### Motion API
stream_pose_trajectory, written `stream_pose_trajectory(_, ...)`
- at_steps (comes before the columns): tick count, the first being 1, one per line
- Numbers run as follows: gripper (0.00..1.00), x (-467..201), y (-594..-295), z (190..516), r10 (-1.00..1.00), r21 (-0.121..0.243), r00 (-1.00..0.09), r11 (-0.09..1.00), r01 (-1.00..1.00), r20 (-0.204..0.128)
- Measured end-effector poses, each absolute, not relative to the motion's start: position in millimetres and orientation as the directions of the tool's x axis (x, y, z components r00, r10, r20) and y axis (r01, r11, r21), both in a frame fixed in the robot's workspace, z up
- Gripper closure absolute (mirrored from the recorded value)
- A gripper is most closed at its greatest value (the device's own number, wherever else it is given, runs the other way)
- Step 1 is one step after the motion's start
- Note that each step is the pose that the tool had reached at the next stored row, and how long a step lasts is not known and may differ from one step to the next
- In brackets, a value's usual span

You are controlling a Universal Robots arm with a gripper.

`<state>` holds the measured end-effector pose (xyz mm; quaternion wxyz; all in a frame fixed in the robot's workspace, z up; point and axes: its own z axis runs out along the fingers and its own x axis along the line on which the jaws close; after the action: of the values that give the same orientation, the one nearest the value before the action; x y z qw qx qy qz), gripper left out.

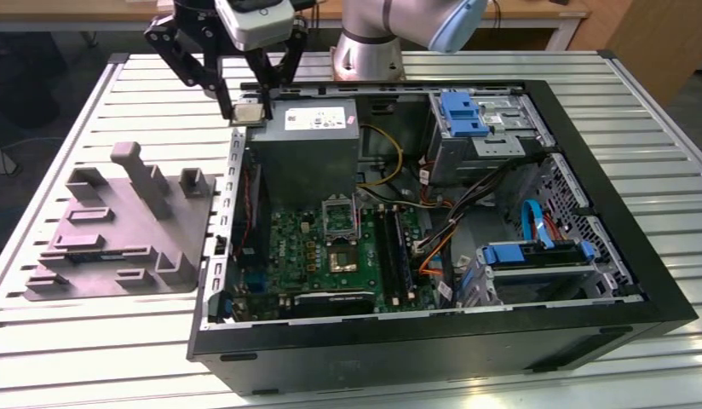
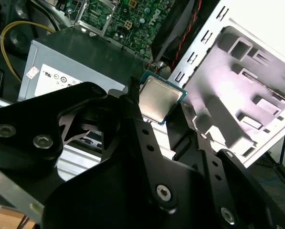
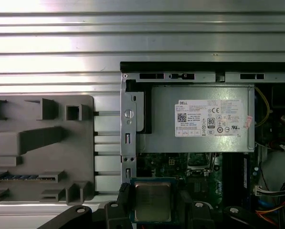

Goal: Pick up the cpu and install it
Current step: 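Pick up the cpu and move it towards the insertion slot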

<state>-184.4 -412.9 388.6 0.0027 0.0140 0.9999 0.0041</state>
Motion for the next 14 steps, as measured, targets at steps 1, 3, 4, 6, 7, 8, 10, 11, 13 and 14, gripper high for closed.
stream_pose_trajectory(1,0.53,-183,-413,389,0.028,0.008,-1.0,1.0,0.028,-0.005)
stream_pose_trajectory(3,0.53,-182,-413,389,0.028,0.008,-1.0,1.0,0.028,-0.005)
stream_pose_trajectory(4,0.53,-181,-413,389,0.028,0.008,-1.0,1.0,0.028,-0.005)
stream_pose_trajectory(6,0.53,-179,-413,389,0.028,0.008,-1.0,1.0,0.028,-0.005)
stream_pose_trajectory(7,0.53,-178,-413,389,0.028,0.008,-1.0,1.0,0.028,-0.005)
stream_pose_trajectory(8,0.53,-177,-413,389,0.028,0.008,-1.0,1.0,0.028,-0.005)
stream_pose_trajectory(10,0.53,-174,-413,389,0.028,0.008,-1.0,1.0,0.028,-0.005)
stream_pose_trajectory(11,0.53,-173,-413,388,0.028,0.008,-1.0,1.0,0.028,-0.005)
stream_pose_trajectory(13,0.53,-170,-413,388,0.028,0.008,-1.0,1.0,0.028,-0.005)
stream_pose_trajectory(14,0.53,-169,-413,388,0.028,0.008,-1.0,1.0,0.028,-0.005)
